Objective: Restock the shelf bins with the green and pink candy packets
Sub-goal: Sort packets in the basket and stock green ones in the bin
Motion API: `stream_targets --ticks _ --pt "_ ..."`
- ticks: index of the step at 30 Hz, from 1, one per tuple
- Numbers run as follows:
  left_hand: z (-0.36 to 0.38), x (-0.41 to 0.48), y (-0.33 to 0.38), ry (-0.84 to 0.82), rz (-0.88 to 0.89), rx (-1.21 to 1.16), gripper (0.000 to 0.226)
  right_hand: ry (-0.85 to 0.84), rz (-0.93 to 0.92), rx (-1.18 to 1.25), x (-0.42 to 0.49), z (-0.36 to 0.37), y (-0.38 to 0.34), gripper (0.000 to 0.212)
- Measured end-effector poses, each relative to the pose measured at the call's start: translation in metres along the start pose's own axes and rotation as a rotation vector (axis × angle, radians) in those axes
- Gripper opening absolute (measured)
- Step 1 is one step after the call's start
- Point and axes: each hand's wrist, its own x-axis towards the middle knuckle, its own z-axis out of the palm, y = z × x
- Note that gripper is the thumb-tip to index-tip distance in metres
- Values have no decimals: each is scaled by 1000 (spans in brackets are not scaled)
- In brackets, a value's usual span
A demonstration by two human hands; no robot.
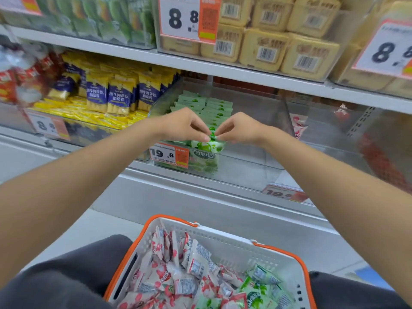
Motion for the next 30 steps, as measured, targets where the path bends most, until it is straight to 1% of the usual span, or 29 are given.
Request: stream_targets --ticks 2,4,6,9,12,19,26,30 --pt "7 5 0 -22 -25 54 32 -55 17 -56 7 2 0 20" --pt "11 8 -2 -14 -36 76 31 -95 40 -94 11 6 0 21" --pt "13 8 -3 -10 -37 71 29 -95 35 -151 12 10 0 24" --pt "14 7 -4 -20 -43 42 29 -75 -24 -231 9 11 -4 29" --pt "15 8 -5 -20 -40 37 30 -54 -62 -219 9 12 -3 24" --pt "15 10 -8 -30 -62 37 34 86 -87 -134 13 16 2 12" --pt "21 18 -3 -2 -88 167 36 127 -56 -8 13 17 12 7" --pt "26 22 -6 23 -125 259 38 117 -40 6 12 20 15 7"
